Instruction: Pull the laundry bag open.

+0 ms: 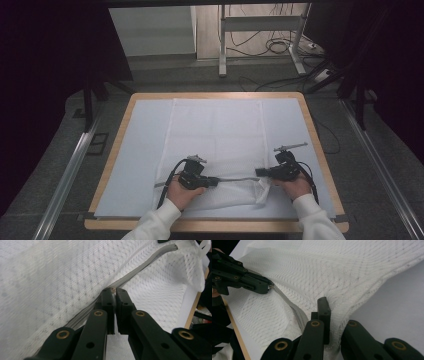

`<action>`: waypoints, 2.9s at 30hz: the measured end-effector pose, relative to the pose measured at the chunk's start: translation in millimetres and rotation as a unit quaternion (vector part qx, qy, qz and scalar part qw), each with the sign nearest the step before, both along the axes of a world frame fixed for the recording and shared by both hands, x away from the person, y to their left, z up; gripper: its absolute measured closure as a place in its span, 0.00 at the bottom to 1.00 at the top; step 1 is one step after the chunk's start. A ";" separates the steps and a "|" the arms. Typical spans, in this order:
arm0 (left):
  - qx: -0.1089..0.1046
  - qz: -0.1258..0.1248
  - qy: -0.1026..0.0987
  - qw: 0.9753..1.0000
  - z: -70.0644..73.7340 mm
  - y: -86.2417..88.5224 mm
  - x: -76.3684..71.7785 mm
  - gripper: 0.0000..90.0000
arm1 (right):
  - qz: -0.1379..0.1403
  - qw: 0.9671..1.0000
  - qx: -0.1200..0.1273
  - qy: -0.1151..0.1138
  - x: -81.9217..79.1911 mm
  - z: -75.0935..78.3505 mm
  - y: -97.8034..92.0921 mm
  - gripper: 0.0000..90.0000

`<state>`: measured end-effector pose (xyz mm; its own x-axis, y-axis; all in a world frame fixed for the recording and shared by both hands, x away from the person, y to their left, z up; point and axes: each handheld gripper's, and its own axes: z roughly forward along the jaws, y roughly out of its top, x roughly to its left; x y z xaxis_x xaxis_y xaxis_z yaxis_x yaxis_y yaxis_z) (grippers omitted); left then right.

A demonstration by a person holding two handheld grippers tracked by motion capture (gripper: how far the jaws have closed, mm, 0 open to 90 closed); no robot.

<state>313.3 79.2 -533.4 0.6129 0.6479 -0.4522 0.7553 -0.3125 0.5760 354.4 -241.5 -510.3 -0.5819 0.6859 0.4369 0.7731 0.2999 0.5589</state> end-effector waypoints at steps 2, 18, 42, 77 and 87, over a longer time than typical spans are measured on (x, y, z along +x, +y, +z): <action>-0.001 0.007 0.003 1.000 0.1 2.4 0.2 0.97 | 0.000 1.000 0.001 0.000 -0.1 0.1 -0.1 0.99; 0.001 0.026 -0.002 1.000 3.1 19.4 -0.8 0.97 | -0.006 1.000 -0.003 -0.002 0.0 -0.3 -0.6 0.99; -0.005 0.044 0.002 0.999 2.3 45.2 -4.4 0.97 | -0.006 1.000 -0.007 -0.002 0.3 -1.7 -2.3 0.99; -0.004 0.079 0.006 0.997 0.7 80.2 -10.8 0.97 | -0.002 1.000 -0.008 -0.004 -0.8 -1.6 -0.8 0.98; -0.004 0.092 0.008 0.996 0.3 93.3 -14.5 0.97 | -0.001 1.000 -0.008 -0.003 -0.7 -2.0 -0.4 0.98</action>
<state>298.8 172.5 -533.1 0.4767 0.7450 -0.4665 0.8080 -0.1624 0.5663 353.7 -241.9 -512.4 -0.5829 0.6942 0.4223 0.7705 0.3070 0.5587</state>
